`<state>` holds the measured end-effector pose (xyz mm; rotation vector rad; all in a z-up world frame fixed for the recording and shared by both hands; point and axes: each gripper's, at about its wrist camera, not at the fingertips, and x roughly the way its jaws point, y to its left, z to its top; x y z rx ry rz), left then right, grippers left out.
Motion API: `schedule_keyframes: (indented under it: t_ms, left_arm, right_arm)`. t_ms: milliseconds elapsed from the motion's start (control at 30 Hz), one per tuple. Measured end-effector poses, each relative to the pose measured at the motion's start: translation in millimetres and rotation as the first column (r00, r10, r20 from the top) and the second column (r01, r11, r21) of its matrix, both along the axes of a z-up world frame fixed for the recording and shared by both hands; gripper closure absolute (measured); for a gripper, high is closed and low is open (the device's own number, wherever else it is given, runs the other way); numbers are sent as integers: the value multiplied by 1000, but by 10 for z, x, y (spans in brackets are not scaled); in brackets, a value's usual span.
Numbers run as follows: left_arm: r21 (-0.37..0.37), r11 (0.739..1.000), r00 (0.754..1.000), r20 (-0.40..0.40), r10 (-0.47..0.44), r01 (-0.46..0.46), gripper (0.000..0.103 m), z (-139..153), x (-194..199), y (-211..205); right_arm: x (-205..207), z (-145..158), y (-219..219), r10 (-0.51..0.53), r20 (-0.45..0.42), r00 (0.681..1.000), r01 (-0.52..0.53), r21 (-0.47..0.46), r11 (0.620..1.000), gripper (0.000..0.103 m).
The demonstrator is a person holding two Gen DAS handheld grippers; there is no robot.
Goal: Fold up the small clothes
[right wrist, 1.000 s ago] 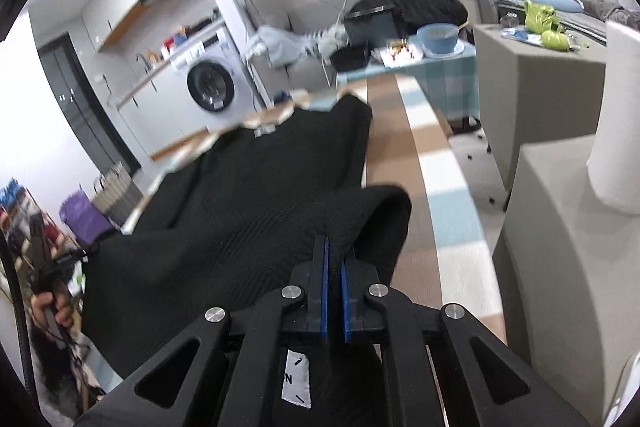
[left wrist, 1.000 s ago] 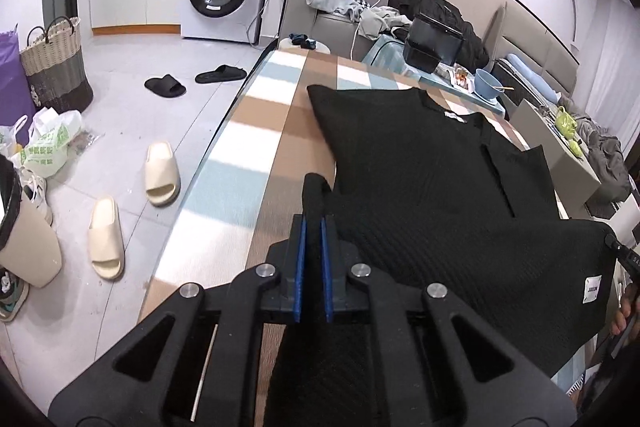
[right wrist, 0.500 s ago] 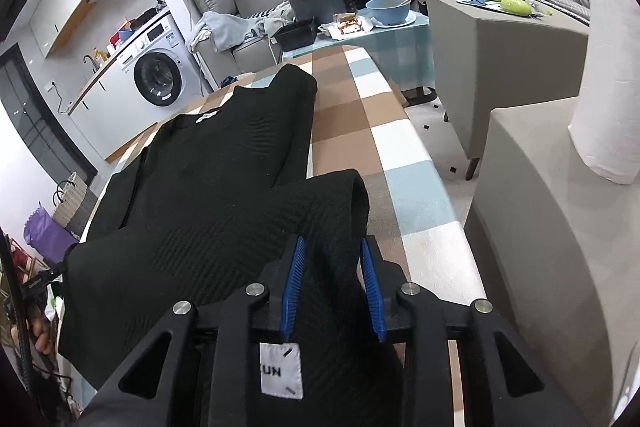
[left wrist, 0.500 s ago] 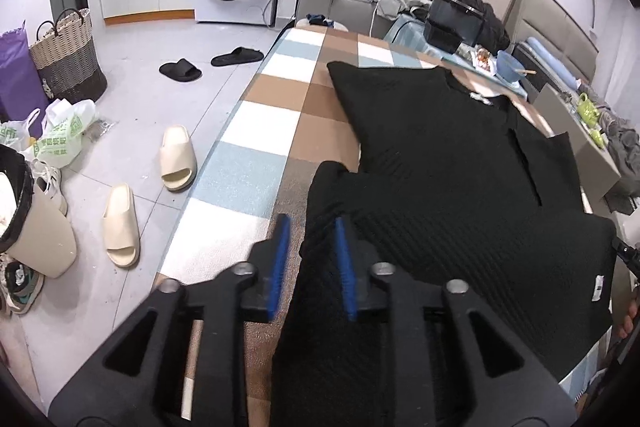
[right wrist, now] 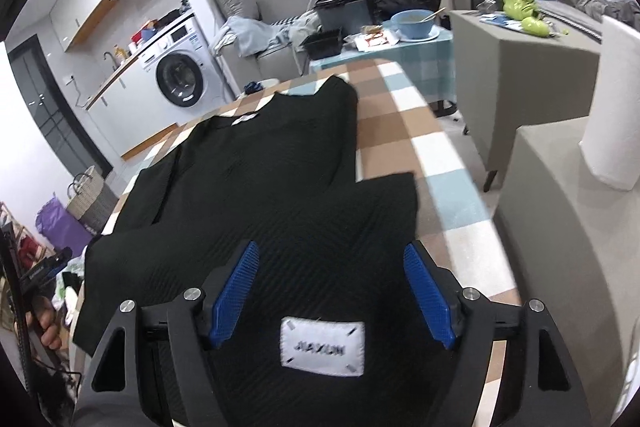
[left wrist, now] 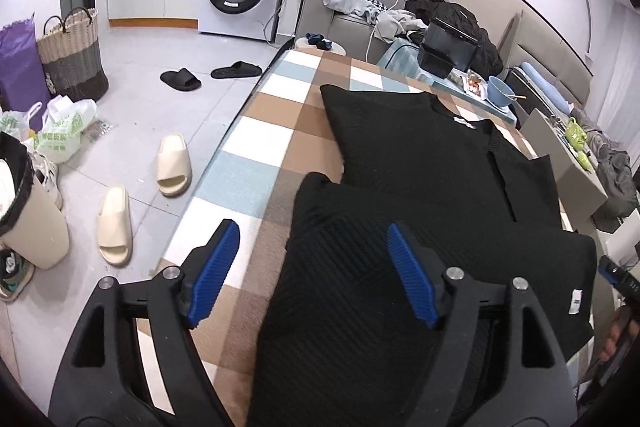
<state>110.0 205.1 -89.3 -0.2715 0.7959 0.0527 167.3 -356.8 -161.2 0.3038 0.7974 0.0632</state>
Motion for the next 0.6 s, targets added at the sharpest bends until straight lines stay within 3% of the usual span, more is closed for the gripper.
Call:
schedule_keyframes:
  t_ms: [300,600]
  left_arm:
    - [37,999,998,-57,-25,27,28,-90,-43,-191]
    - [45,999,995,-99,-23,28,28,-231,51,-223]
  right_arm:
    - [-3,-170,175,72,-44,996,-72,12,997,26]
    - [43,-336,125,67,-94,993,-63,49,997,26]
